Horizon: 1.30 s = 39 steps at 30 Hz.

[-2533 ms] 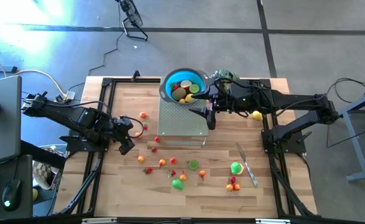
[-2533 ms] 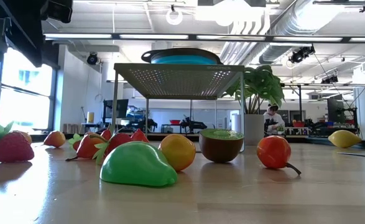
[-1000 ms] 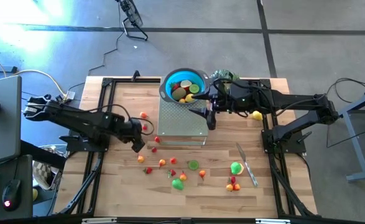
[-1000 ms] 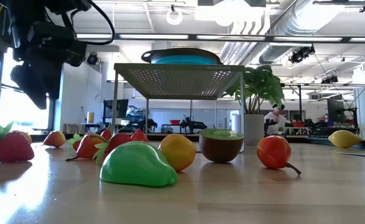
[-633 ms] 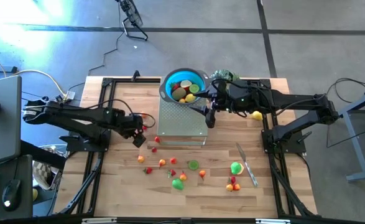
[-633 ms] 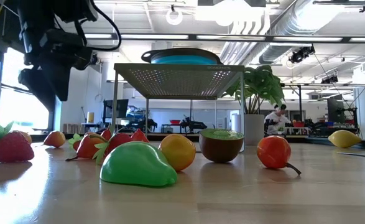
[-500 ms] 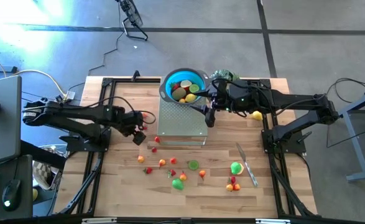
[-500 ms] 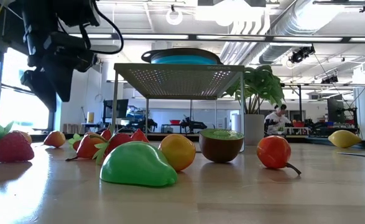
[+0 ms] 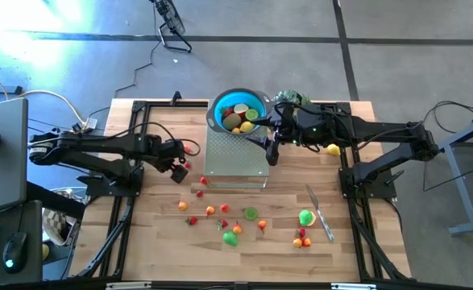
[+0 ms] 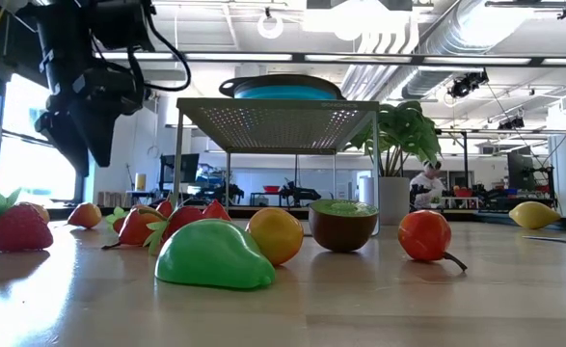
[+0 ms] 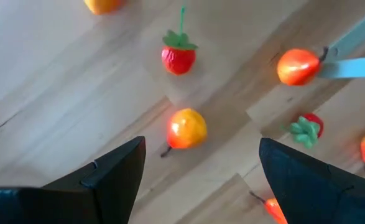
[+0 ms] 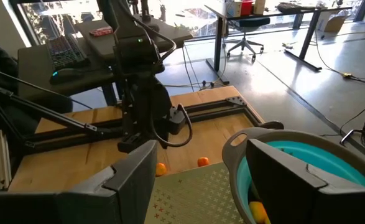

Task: Pick & Place Fruit
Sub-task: Put the orange peach in the blue bowl on the shelf

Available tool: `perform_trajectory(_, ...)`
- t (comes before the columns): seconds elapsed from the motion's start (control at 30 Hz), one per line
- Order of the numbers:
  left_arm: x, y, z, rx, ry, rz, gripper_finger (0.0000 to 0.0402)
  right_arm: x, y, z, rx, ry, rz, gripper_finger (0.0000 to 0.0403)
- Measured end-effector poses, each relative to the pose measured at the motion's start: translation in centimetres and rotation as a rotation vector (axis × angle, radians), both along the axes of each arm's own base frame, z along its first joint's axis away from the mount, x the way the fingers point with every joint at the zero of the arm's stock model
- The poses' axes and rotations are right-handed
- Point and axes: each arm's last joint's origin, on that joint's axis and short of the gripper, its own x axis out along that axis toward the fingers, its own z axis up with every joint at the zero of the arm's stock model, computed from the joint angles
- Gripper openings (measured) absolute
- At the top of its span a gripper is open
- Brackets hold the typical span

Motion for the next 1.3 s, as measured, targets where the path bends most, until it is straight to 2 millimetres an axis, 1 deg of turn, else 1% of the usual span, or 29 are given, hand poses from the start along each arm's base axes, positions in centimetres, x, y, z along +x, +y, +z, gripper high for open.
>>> perform_trajectory(0.23, -0.6, -0.1, -1.8, -0.028, 0.052, 0.022, 0.0308, 0.0, 0.0, 0.1, 0.0, -0.013, 0.001, 0.0239)
perform_trajectory(0.47, -0.4, -0.1, -1.8, -0.016, 0.032, -0.013, 0.0308, 0.1, 0.0, 0.2, -0.045, -0.014, 0.015, 0.0239)
perform_trajectory(1.3, -0.1, -0.1, -1.7, -0.01, 0.004, -0.029, 0.0308, 0.1, -0.2, 0.3, -0.042, -0.021, 0.009, 0.0239)
